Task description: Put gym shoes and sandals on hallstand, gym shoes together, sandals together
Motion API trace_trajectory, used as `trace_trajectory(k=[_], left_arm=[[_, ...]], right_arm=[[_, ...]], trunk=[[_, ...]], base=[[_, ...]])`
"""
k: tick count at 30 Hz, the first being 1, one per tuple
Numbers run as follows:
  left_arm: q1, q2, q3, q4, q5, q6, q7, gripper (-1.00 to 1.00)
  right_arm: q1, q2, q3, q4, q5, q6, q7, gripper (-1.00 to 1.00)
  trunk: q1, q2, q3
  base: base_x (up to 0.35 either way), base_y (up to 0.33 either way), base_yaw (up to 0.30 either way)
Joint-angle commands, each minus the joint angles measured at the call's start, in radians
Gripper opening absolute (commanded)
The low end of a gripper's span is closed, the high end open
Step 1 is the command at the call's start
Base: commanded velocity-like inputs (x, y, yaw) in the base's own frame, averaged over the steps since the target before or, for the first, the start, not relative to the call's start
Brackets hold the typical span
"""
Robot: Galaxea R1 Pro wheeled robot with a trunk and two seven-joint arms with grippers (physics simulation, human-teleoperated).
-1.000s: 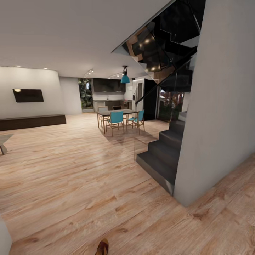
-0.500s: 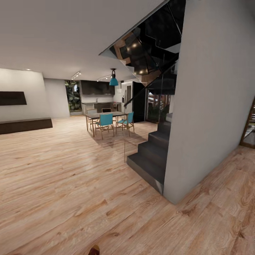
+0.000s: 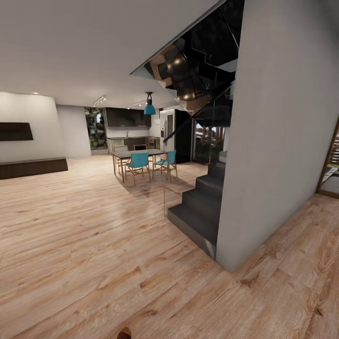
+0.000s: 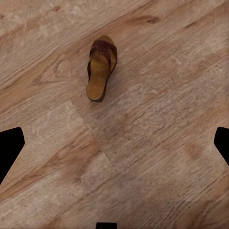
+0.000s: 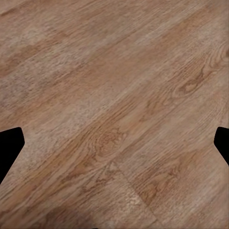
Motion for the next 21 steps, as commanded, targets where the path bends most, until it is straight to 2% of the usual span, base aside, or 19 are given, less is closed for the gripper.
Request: trace_trajectory(k=[1, 21], left_arm=[[0.0, 0.0, 0.001, -0.003, 0.0, 0.007, 0.0, 1.0], [0.001, -0.003, -0.004, -0.016, 0.002, 0.01, 0.0, 1.0]], right_arm=[[-0.001, 0.0, 0.0, 0.001, 0.0, -0.003, -0.002, 1.0], [-0.001, 0.0, 0.0, -0.002, -0.004, -0.002, -0.004, 1.0]], trunk=[[0.0, -0.001, -0.001], [0.0, -0.001, -0.001]], base=[[0.0, 0.0, -0.003], [0.0, 0.0, 0.0]])
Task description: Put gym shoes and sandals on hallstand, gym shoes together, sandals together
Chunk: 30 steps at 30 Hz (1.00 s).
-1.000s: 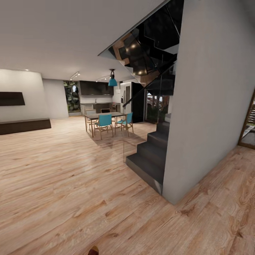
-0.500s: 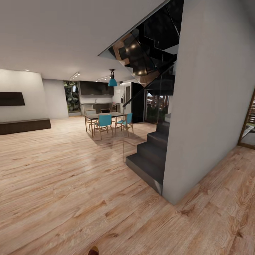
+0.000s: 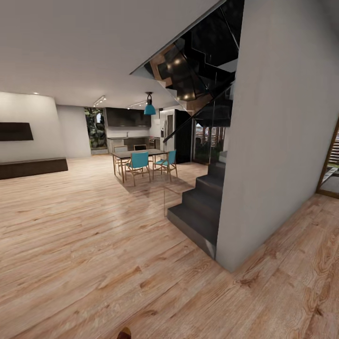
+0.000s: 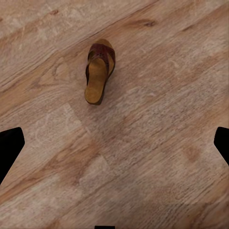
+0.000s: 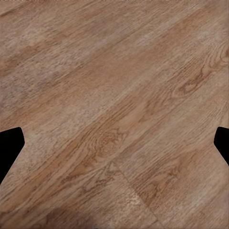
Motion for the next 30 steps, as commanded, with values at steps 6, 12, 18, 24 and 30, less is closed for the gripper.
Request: trace_trajectory(k=[6, 12, 18, 24, 30], left_arm=[[0.0, -0.001, -0.001, -0.004, 0.0, 0.007, 0.0, 1.0], [0.0, -0.002, -0.002, -0.004, 0.0, 0.007, 0.0, 1.0], [0.0, -0.002, -0.001, -0.004, 0.0, 0.007, 0.0, 1.0], [0.001, -0.002, 0.0, -0.003, 0.001, 0.005, 0.001, 1.0], [0.001, -0.002, 0.001, -0.002, 0.001, 0.004, 0.002, 1.0]], right_arm=[[-0.001, 0.0, 0.0, 0.001, -0.001, -0.003, -0.002, 1.0], [-0.001, 0.0, 0.0, 0.001, 0.001, -0.003, -0.002, 1.0], [-0.001, 0.0, 0.002, 0.003, 0.003, -0.003, -0.002, 1.0], [-0.001, 0.0, 0.003, 0.004, 0.004, -0.003, -0.002, 1.0], [-0.001, 0.0, 0.003, 0.004, 0.004, -0.003, -0.002, 1.0]], trunk=[[0.015, -0.029, -0.013], [0.038, -0.071, -0.032], [0.061, -0.113, -0.051], [0.084, -0.155, -0.07], [0.107, -0.197, -0.089]], base=[[0.0, 0.0, 0.0], [0.0, 0.0, 0.0], [0.0, 0.0, 0.0], [0.0, 0.0, 0.0], [0.0, 0.0, 0.0]])
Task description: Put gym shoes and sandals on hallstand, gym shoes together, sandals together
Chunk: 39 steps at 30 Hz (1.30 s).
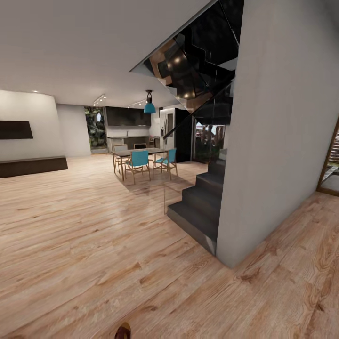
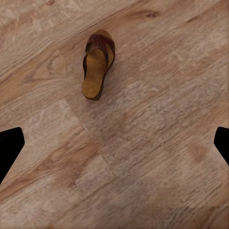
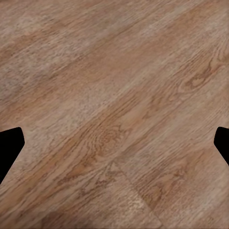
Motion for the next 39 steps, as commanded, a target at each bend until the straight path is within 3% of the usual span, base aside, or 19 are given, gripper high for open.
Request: trace_trajectory(k=[1, 39], left_arm=[[0.0, 0.0, 0.001, -0.003, 0.001, 0.007, 0.0, 1.0], [0.0, 0.001, 0.005, -0.003, 0.0, 0.006, 0.002, 1.0]], right_arm=[[-0.001, 0.0, 0.001, 0.001, 0.0, -0.003, -0.002, 1.0], [-0.001, -0.001, -0.001, 0.002, 0.0, -0.005, -0.002, 1.0]], trunk=[[0.004, -0.008, -0.004], [0.15, -0.274, -0.123]], base=[[0.0, 0.0, 0.0], [0.0, 0.0, 0.0]])
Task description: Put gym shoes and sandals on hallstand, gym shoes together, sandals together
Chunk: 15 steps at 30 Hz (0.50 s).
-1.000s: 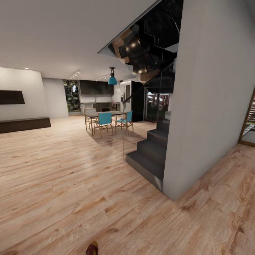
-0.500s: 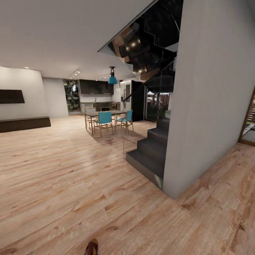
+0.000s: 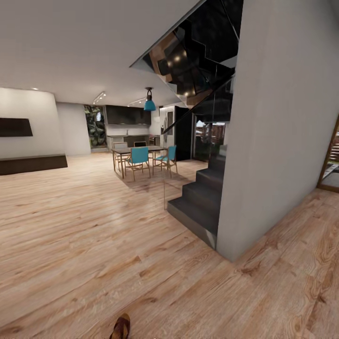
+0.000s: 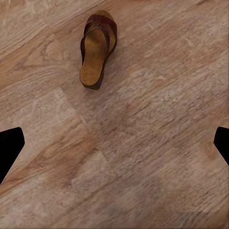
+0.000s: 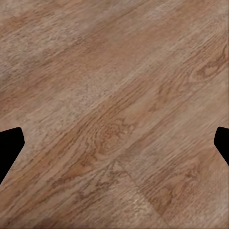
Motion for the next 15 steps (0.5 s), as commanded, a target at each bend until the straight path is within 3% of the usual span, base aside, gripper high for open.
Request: trace_trajectory(k=[1, 15], left_arm=[[0.0, 0.0, 0.0, -0.003, 0.0, 0.005, 0.0, 1.0], [0.0, 0.001, 0.001, -0.003, 0.0, 0.003, 0.0, 1.0]], right_arm=[[-0.001, 0.0, 0.0, 0.001, 0.0, -0.003, -0.002, 1.0], [-0.001, 0.0, 0.001, 0.004, 0.0, -0.003, -0.002, 1.0]], trunk=[[0.004, -0.008, -0.004], [0.058, -0.106, -0.048]], base=[[0.0, 0.0, 0.0], [0.0, 0.0, 0.0]])
